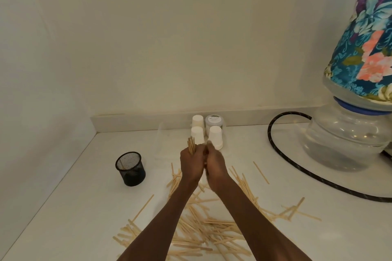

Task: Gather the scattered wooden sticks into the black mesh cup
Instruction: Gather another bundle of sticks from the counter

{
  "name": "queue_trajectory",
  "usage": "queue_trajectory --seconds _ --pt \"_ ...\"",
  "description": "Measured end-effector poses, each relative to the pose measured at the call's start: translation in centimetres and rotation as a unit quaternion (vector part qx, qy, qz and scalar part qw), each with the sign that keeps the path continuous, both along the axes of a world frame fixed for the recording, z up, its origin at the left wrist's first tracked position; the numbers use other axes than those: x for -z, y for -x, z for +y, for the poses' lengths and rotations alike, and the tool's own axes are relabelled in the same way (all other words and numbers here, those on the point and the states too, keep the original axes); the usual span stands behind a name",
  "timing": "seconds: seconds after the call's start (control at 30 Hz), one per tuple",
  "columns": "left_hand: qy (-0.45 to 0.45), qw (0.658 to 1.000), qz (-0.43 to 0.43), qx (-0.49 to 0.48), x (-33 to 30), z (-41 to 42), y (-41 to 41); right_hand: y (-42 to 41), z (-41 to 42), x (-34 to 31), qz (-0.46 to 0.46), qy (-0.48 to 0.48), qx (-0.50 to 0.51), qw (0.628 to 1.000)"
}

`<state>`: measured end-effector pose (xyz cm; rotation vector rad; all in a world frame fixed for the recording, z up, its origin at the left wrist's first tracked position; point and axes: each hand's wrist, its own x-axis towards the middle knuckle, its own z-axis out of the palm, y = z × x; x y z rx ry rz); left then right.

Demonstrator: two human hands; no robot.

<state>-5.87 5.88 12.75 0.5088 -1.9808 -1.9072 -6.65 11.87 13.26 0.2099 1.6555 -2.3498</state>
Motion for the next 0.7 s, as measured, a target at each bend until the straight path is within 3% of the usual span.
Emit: queue_trajectory --seconds 0.1,0.2,0.3,0.43,0.47,0.57,0.7 --pt "0.014 1.000 0.008 -0.013 0.6 -0.9 -0.2 0.8 0.5 -1.7 0.239 -0.179 0.060 0.952" --pt "0.071 0.997 0.024 -0.033 1.2 -1.6 -0.1 1.7 1.2 -3.4 0.414 -0.288 -0.066 0.861" --pt "0.142 0.989 0.028 -0.030 1.7 -2.6 0.2 2.1 0.7 -4.3 0.473 -0.396 -0.193 0.763" --pt "0.218 0.976 0.011 -0.023 2.2 -3.7 0.4 1.5 0.1 -4.3 0.480 -0.484 -0.256 0.685" --pt "0.230 0.973 0.014 -0.022 2.3 -3.8 0.2 1.3 -0.1 -4.4 0.481 -0.488 -0.260 0.680" --pt "0.248 0.968 0.040 -0.021 2.7 -4.4 -0.1 0.9 -0.7 -5.0 0.436 -0.473 -0.228 0.731" --pt "0.221 0.974 0.052 -0.020 2.3 -4.9 -0.3 1.0 -1.4 -5.9 0.407 -0.467 -0.211 0.756"
